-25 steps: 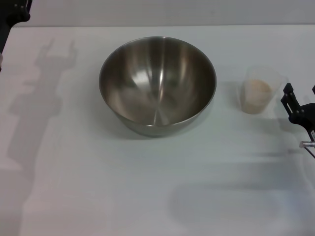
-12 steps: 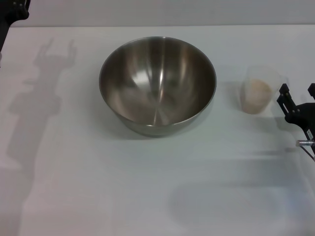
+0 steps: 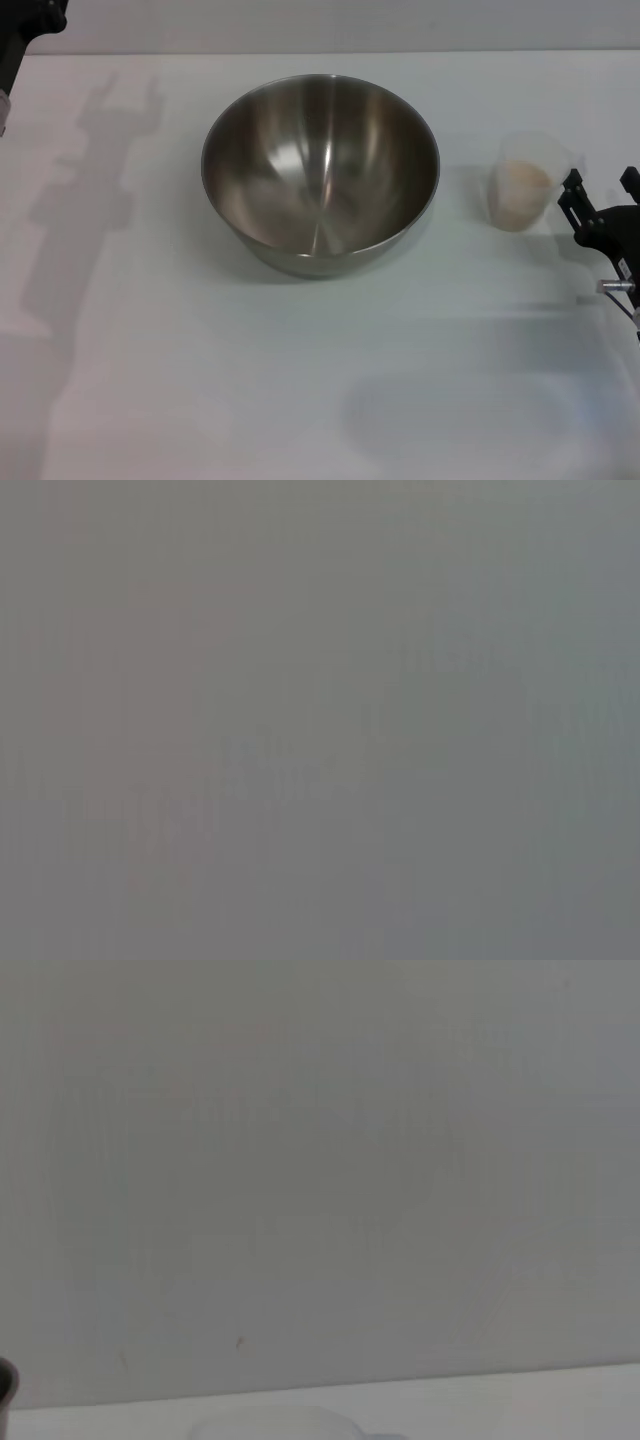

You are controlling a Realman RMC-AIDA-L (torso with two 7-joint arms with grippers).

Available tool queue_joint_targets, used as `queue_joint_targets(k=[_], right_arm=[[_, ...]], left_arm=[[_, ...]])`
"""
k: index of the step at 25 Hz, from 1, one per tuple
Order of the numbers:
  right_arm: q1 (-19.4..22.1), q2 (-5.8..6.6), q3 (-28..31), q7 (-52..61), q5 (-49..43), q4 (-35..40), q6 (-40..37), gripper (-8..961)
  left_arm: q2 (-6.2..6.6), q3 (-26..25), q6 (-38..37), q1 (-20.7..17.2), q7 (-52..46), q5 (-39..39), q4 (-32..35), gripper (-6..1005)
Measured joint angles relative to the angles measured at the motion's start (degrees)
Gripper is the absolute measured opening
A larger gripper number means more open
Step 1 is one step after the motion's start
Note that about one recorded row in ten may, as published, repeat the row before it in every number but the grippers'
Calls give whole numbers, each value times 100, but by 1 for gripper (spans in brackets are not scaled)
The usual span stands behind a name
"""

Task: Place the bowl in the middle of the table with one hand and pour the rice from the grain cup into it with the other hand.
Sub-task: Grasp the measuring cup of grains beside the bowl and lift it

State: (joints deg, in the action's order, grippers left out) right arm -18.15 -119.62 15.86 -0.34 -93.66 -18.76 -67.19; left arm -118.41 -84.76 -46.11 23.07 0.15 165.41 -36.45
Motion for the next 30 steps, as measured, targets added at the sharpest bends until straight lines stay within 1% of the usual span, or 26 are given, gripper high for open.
queue_joint_targets(k=[16,30], right_arm=[[-223,-3,15,29,6,97,346,714],[-326,5,14,158,6,201,374,714]], left_arm=[[2,-5,5,31,5,0,7,557],[3,-14,-12,75,13,0,7,557]])
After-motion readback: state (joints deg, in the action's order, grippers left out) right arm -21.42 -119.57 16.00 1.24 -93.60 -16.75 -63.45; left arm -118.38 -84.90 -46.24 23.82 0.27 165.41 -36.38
